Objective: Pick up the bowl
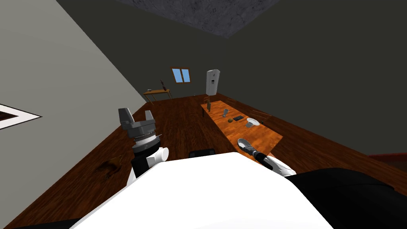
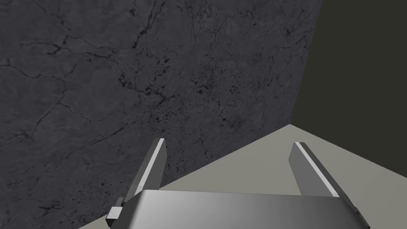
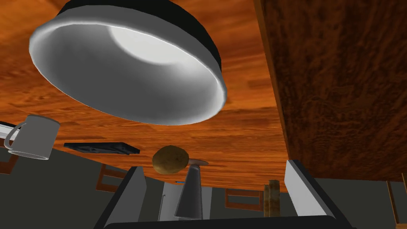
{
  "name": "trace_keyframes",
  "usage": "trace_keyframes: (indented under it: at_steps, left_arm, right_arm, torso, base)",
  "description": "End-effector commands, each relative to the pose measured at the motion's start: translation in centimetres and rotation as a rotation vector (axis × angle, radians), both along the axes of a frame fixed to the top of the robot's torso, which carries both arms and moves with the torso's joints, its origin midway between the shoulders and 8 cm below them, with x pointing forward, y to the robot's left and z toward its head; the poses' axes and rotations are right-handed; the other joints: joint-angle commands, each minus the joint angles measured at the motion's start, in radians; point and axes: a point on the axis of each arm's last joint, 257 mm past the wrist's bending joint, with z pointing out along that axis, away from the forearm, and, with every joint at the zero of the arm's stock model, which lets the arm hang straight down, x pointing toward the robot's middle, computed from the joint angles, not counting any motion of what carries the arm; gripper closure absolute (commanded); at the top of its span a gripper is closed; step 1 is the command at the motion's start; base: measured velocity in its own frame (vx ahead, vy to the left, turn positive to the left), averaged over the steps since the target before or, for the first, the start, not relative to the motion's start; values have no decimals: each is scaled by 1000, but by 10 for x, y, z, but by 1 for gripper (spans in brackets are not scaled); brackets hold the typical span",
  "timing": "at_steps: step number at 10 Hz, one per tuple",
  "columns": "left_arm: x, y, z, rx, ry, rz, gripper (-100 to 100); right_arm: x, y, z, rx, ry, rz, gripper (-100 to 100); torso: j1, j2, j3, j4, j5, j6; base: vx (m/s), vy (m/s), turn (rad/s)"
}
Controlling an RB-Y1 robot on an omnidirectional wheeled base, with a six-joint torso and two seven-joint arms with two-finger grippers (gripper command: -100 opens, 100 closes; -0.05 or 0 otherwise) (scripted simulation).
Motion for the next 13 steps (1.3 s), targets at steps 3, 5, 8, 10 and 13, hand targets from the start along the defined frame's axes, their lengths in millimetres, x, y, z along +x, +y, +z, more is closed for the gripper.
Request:
trace_keyframes:
  at_steps: [3,5,8,10,13]
  left_arm:
    - [0,0,0,0,0,0,0]
    - [0,0,0,0,0,0,0]
    - [0,0,0,0,0,0,0]
    - [0,0,0,0,0,0,0]
    - [0,0,0,0,0,0,0]
  right_arm:
    - [-40,-25,-15,-67,99,-5,-100]
    - [-65,-37,-23,-95,154,-16,-100]
    - [-92,-48,-31,-118,210,-30,-100]
    - [-131,-57,-43,-144,294,-40,-100]
    - [-189,-51,-64,-149,413,-50,-100]
  torso:
    - [0,0,0,0,0,0]
    - [0,0,0,0,0,0]
    - [0,-2,-1,0,0,0]
    - [0,1,1,0,0,0]
    - [0,-2,-1,0,0,0]
  base:
    - [59,16,122]
    - [54,12,102]
    - [70,12,92]
    - [51,8,156]
    - [104,3,176]
